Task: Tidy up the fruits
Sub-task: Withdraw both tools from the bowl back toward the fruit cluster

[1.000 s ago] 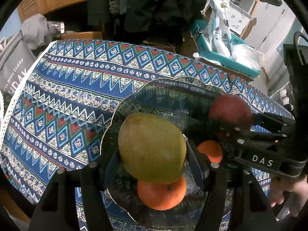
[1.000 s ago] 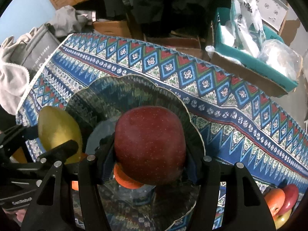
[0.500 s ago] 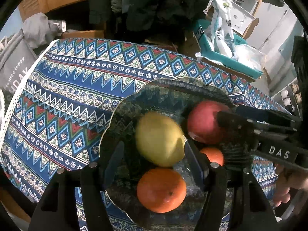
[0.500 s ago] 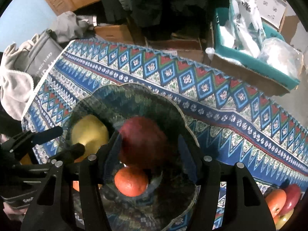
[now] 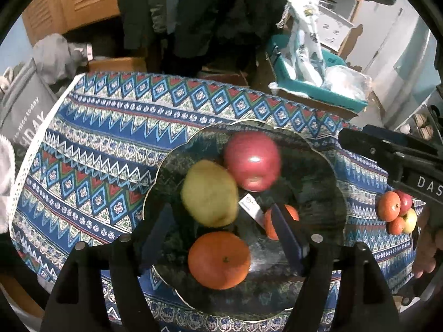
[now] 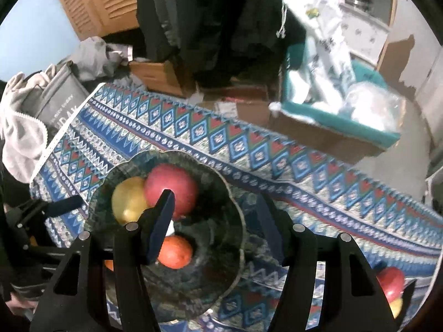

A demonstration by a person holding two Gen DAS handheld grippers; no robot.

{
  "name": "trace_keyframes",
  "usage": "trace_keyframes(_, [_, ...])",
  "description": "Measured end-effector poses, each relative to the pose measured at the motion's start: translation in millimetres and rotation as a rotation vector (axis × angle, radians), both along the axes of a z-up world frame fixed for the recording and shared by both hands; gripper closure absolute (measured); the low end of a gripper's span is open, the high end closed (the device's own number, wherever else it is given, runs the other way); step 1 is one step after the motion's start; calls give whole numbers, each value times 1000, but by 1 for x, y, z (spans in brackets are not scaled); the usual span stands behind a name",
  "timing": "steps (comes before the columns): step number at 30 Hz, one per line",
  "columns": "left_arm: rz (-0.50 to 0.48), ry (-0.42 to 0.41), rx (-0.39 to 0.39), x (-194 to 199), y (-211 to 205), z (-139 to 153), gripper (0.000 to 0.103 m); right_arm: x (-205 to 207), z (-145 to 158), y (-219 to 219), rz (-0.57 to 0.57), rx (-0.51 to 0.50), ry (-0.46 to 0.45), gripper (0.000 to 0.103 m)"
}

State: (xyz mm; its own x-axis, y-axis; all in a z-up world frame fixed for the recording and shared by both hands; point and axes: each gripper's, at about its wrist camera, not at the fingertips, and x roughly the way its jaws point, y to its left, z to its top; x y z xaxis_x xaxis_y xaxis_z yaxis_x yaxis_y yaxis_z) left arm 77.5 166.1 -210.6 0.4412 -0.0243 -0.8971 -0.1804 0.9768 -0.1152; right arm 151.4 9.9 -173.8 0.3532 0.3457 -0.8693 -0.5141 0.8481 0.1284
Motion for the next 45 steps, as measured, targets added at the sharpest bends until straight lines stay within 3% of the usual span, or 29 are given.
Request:
trace_keyframes(21, [-128, -132, 57, -17, -58, 70, 23, -37, 72, -65, -58, -6, -162, 41])
trace_keyframes(25, [-156, -152, 64, -20, -69, 79, 18, -46, 82, -77, -68, -8, -180, 38])
trace_keyframes(45, [-294, -171, 61, -20, -137, 95, 17, -72, 91, -159, -172, -39, -201, 35])
